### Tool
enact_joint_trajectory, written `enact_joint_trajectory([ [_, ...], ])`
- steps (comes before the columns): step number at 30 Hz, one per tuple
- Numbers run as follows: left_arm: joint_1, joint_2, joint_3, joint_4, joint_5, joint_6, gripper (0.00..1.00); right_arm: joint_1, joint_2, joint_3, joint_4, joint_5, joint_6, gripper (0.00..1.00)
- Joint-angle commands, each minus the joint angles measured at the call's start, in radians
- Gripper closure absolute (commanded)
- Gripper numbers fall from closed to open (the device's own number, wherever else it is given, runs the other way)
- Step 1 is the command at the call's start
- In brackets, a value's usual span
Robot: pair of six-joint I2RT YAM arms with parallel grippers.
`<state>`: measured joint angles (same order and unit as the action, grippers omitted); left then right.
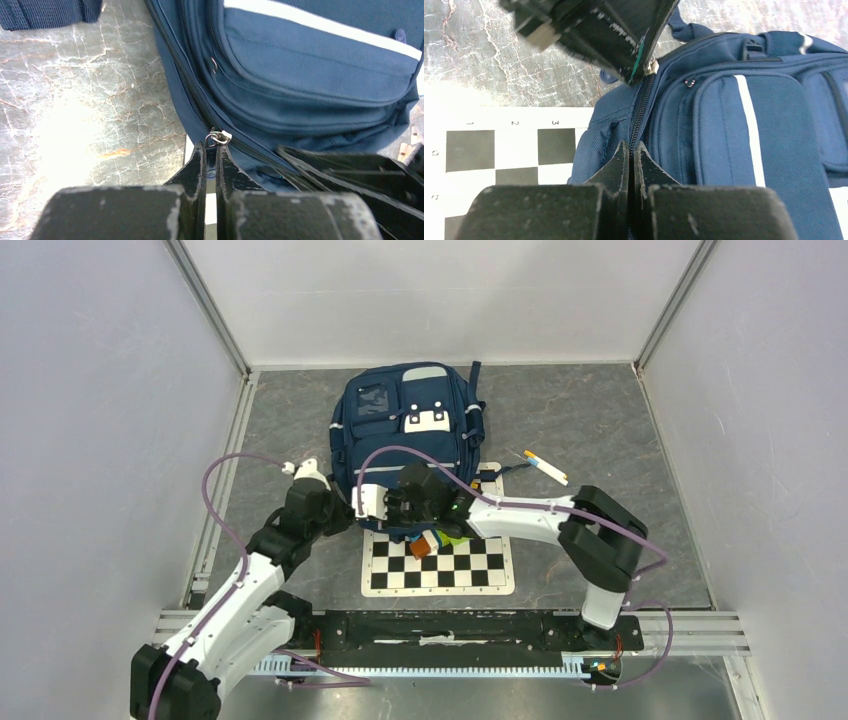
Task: Pack the student bag
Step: Zip the student bag at the center of the board.
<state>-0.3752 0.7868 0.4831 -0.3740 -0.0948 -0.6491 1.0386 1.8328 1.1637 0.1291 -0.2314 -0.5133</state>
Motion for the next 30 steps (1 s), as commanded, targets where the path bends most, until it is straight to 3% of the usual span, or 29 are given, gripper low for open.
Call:
enact_joint_trajectory([
  [1, 0.062, 0.023, 0.075, -0.021, -0.141, 0.054, 0.98, -0.003, -0.17, -0.053, 0.02, 0.037, 0.011, 1.0],
  [16, 0.231, 0.201, 0.169, 0.059, -0.127, 0.132, 0.98, -0.002, -0.407, -0.158, -0.062, -0.004, 0.037, 1.0],
  [22, 0.253, 0.301, 0.194, 0.167, -0.08, 0.168, 0.98, 0.015, -0.441, -0.214, -0.094, -0.044, 0.066, 1.0],
  [30, 0.299, 0.466, 0.261, 0.211, -0.128, 0.205, 0.98, 0.077, -0.459, -0.256, -0.086, -0.079, 0.106, 1.0],
])
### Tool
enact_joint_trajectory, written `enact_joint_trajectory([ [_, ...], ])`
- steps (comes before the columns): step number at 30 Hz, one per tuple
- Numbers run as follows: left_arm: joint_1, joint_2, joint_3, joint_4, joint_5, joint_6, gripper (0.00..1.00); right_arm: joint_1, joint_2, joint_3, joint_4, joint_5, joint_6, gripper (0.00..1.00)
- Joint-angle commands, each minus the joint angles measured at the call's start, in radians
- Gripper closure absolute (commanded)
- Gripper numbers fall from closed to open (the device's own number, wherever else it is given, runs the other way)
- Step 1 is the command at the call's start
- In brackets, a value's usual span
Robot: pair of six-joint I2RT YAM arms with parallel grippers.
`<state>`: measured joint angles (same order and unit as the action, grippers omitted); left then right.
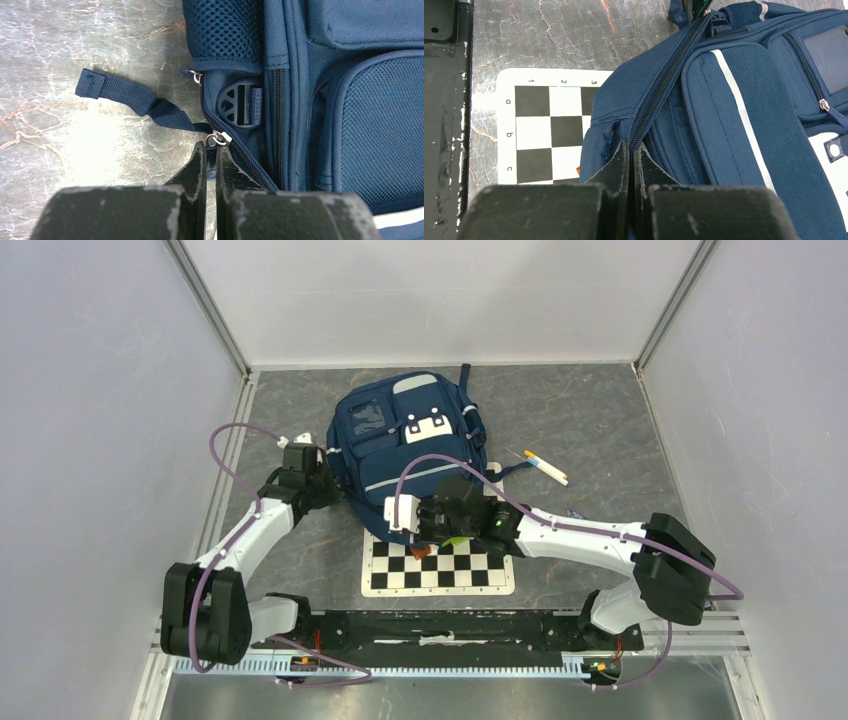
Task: Pack the student bag
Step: Zip the student bag at the center of the board, then unzip the student bag at the center of the board.
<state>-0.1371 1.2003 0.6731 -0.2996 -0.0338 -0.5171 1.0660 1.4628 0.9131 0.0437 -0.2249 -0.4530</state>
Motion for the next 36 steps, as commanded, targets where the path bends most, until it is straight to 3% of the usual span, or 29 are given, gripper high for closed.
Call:
enact_joint_trajectory([
  [1, 0.065, 0.063, 0.079, 0.145, -0.188, 0.075, 0.98, 0.058, -0.09, -0.006, -0.001, -0.086, 0.046, 1.0],
  [9, 0.066, 0.094, 0.122, 0.149, -0.17, 0.103, 0.98, 0.109, -0.069, -0.001, 0.016, -0.079, 0.088, 1.0],
  [10, 0.066, 0.081, 0.12, 0.135, -0.165, 0.099, 0.96, 0.11, -0.071, 0.005, 0.022, -0.068, 0.109, 0.94],
  [11, 0.065, 0.064, 0.12, 0.118, -0.164, 0.095, 0.88, 0.109, -0.076, 0.012, 0.022, -0.048, 0.124, 0.8],
  [14, 0.066, -0.03, 0.113, 0.058, -0.173, 0.084, 0.38, 0.109, -0.107, 0.044, 0.001, 0.063, 0.171, 0.43],
  [16, 0.066, -0.093, 0.112, 0.02, -0.166, 0.071, 0.2, 0.105, -0.128, 0.061, -0.032, 0.154, 0.19, 0.28],
  [18, 0.065, -0.13, 0.122, -0.006, -0.095, 0.077, 0.13, 0.089, -0.149, 0.067, -0.063, 0.199, 0.199, 0.18],
  [23, 0.04, -0.074, 0.195, -0.091, 0.123, 0.136, 0.09, -0.072, -0.161, 0.053, -0.116, 0.146, 0.233, 0.12],
  [29, 0.033, 0.061, 0.207, 0.024, 0.456, 0.084, 0.08, -0.29, -0.117, 0.062, -0.11, -0.014, 0.192, 0.11],
  [33, 0.034, 0.16, 0.261, 0.015, 0.507, 0.081, 0.1, -0.427, -0.036, 0.098, -0.06, -0.13, 0.193, 0.1],
  [36, 0.034, 0.197, 0.288, -0.009, 0.503, 0.097, 0.17, -0.522, 0.037, 0.129, 0.007, -0.243, 0.246, 0.1],
])
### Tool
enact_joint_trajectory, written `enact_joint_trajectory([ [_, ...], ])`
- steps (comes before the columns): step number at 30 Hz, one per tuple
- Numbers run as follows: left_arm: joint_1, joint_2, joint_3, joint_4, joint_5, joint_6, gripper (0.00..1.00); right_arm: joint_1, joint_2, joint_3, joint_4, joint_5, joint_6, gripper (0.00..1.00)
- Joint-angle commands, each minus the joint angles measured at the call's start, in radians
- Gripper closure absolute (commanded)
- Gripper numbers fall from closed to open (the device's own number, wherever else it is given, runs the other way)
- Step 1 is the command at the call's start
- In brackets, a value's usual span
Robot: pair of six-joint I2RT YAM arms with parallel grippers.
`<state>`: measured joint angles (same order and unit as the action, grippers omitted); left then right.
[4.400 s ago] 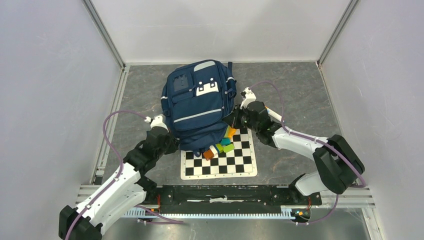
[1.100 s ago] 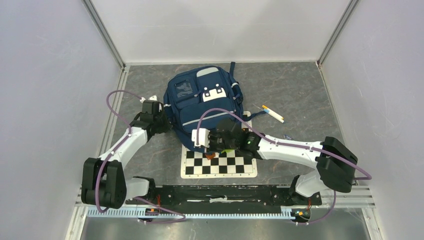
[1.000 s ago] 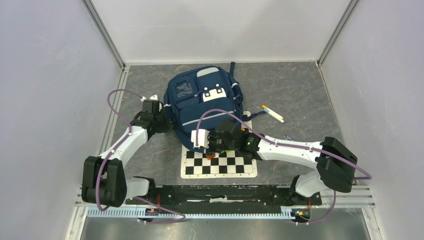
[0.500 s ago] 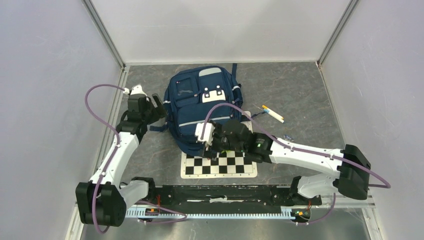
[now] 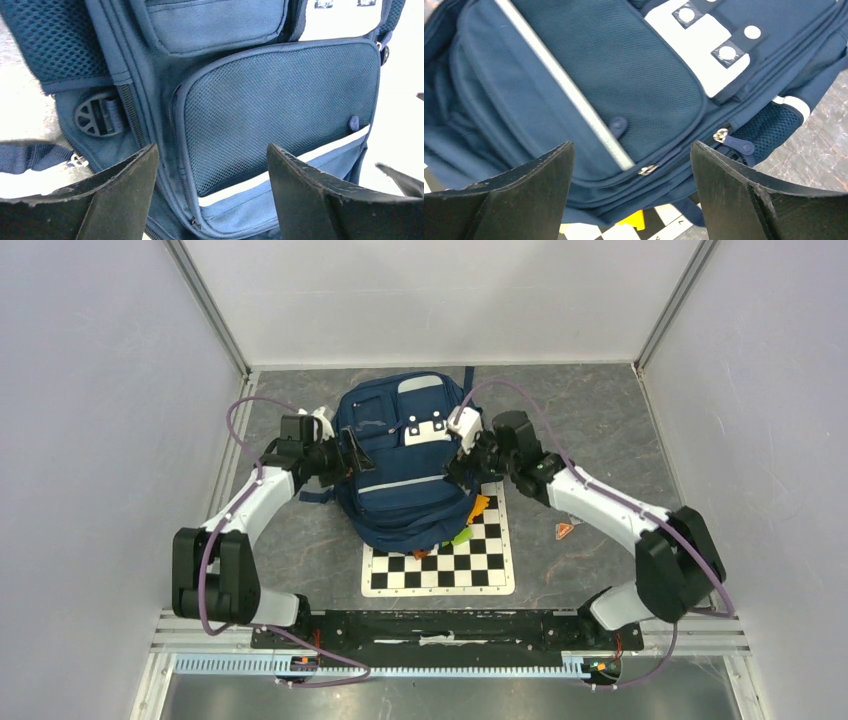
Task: Pack the student bag
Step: Unzip the student bag at the center of the board.
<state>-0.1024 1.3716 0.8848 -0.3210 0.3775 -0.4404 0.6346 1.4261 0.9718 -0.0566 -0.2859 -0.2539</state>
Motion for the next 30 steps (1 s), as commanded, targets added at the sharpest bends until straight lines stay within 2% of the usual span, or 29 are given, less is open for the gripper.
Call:
enact_joint_trajectory([
  [1, -0.001, 0.031, 0.078, 0.013, 0.096, 0.022, 0.21, -0.116, 0.097, 0.084, 0.127, -0.215, 0.065, 0.1],
  [5, 0.0, 0.052, 0.068, 0.008, 0.093, 0.026, 0.34, -0.168, 0.192, 0.133, 0.179, -0.315, 0.101, 0.08],
  [8, -0.001, 0.076, 0.077, -0.022, 0.074, 0.028, 0.35, -0.188, 0.258, 0.171, 0.182, -0.381, 0.097, 0.08],
  [12, -0.001, 0.094, 0.079, -0.035, 0.065, 0.025, 0.32, -0.199, 0.319, 0.204, 0.163, -0.437, 0.086, 0.09],
  [14, -0.001, 0.103, 0.075, -0.028, 0.085, 0.018, 0.35, -0.2, 0.343, 0.211, 0.143, -0.435, 0.087, 0.09],
  [18, -0.001, 0.114, 0.052, 0.019, 0.104, -0.018, 0.51, -0.199, 0.355, 0.193, 0.113, -0.414, 0.123, 0.11],
  [23, -0.001, 0.129, 0.051, 0.03, 0.099, -0.026, 0.72, -0.199, 0.288, 0.102, 0.093, -0.421, 0.154, 0.13],
  [30, -0.001, 0.125, 0.078, 0.005, 0.043, 0.002, 0.88, -0.199, 0.16, -0.037, 0.111, -0.522, 0.187, 0.16],
])
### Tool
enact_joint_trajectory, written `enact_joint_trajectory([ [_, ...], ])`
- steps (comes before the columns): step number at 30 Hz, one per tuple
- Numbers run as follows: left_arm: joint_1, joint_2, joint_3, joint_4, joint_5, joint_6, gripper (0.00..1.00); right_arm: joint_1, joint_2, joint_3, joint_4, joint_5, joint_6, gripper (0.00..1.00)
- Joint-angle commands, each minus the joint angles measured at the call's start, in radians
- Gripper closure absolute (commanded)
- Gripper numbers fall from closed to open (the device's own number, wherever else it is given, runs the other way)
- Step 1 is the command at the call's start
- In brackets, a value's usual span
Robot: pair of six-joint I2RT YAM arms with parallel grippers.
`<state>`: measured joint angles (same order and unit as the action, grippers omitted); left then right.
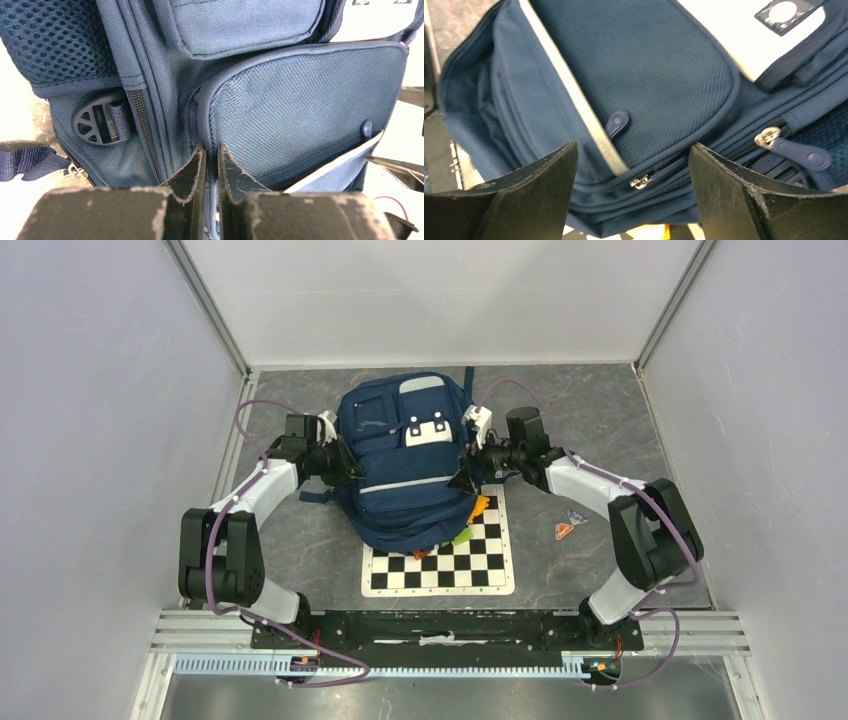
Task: Pack the student bag
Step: Unzip the student bag at the center of the board.
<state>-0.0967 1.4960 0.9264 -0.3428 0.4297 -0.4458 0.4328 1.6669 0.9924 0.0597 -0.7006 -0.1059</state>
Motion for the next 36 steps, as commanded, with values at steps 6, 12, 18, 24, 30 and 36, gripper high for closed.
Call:
enact_joint_trajectory([
  [6, -0.007, 0.031, 0.135, -0.047, -0.073, 0.068, 0.9, 0.003, -0.177, -0.143, -0.045, -0.15, 0.02, 0.2],
  [12, -0.001, 0.075, 0.215, -0.087, -0.118, 0.109, 0.91, 0.003, -0.316, -0.264, -0.076, -0.169, 0.035, 0.22],
  [18, 0.003, 0.071, 0.2, -0.08, -0.084, 0.122, 0.92, 0.002, -0.427, -0.292, -0.025, 0.027, 0.043, 0.21],
  [24, 0.003, 0.062, 0.192, -0.082, -0.084, 0.13, 0.93, -0.005, -0.347, -0.187, -0.019, 0.091, -0.042, 0.24],
  [30, 0.003, 0.065, 0.19, -0.088, -0.092, 0.136, 0.94, -0.004, -0.266, -0.141, -0.097, 0.011, -0.172, 0.33],
  [36, 0.003, 0.073, 0.189, -0.085, -0.068, 0.134, 0.97, 0.0, -0.236, -0.166, -0.103, -0.013, -0.212, 0.25],
])
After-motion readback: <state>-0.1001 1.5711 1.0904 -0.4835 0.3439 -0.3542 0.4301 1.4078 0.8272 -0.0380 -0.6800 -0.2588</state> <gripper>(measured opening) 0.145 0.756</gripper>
